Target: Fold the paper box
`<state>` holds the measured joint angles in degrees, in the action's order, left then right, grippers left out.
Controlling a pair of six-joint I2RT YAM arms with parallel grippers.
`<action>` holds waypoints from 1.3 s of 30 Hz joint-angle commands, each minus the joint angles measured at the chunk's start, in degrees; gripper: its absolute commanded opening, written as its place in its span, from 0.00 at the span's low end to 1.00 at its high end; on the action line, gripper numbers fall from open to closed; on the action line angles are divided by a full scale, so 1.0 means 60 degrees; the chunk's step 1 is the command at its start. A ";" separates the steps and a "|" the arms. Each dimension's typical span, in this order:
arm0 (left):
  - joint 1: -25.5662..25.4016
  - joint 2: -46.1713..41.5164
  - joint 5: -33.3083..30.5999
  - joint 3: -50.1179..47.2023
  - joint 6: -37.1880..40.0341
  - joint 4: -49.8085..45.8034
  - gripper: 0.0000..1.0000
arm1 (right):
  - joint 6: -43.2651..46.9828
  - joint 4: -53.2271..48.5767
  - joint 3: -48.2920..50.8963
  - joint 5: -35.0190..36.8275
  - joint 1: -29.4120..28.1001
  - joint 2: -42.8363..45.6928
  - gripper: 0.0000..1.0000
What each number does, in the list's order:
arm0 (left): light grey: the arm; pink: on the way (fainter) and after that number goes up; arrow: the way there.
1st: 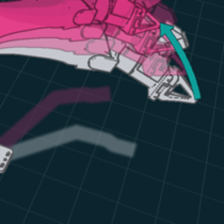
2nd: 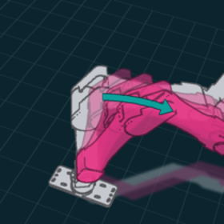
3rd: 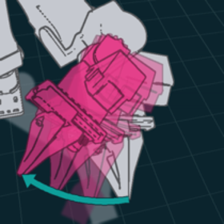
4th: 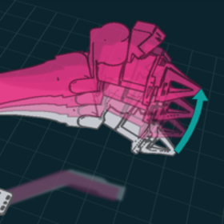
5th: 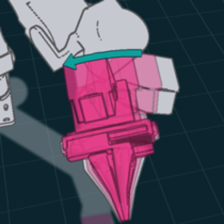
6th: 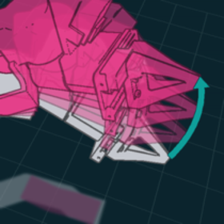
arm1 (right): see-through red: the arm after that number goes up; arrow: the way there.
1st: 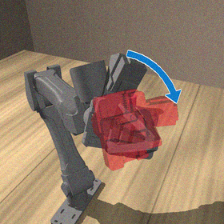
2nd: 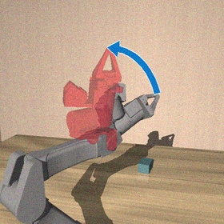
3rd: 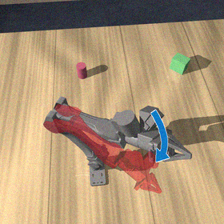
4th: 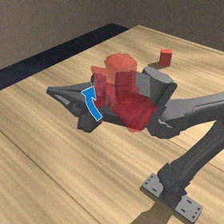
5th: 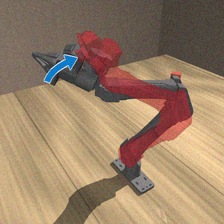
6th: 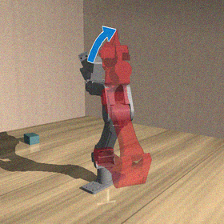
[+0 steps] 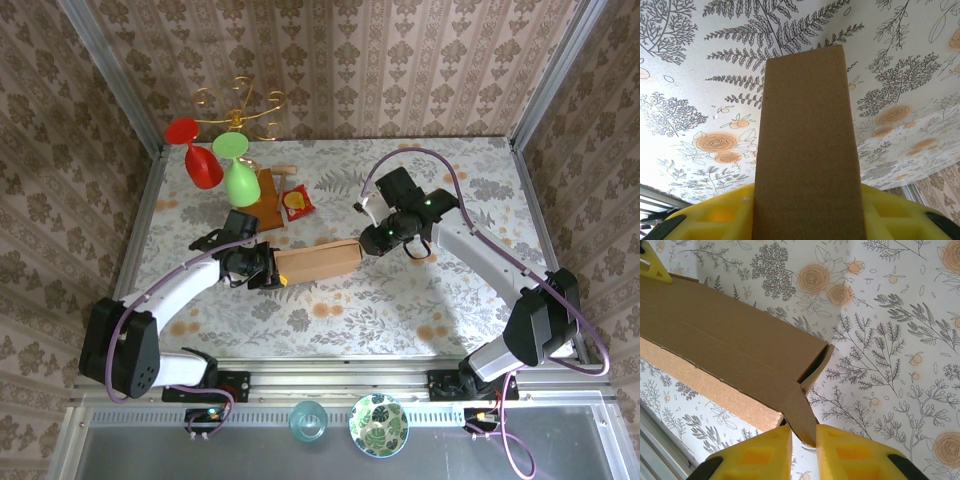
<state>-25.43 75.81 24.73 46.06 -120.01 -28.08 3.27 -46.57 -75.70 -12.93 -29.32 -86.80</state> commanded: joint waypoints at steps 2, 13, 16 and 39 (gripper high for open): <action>0.0098 0.0284 -0.1002 -0.0156 -0.1339 -0.0933 0.10 | -0.0013 -0.0098 -0.0070 0.0303 -0.0201 -0.0108 0.18; 0.0107 0.0328 -0.0959 -0.0249 -0.1452 -0.0758 0.10 | -0.0757 0.0363 0.0103 0.0619 -0.0445 -0.0027 0.06; 0.0108 0.0335 -0.0958 -0.0265 -0.1474 -0.0710 0.10 | -0.1177 0.0561 0.0220 0.0472 -0.0460 0.0010 0.03; 0.0126 0.0255 -0.0944 -0.0478 -0.1664 -0.0426 0.08 | -0.3484 0.1863 0.1260 0.0550 -0.0504 0.0512 0.00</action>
<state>-25.02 76.18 24.88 45.23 -120.07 -26.30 -15.05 -36.93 -70.06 -10.70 -31.83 -84.42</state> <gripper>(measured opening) 0.419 0.059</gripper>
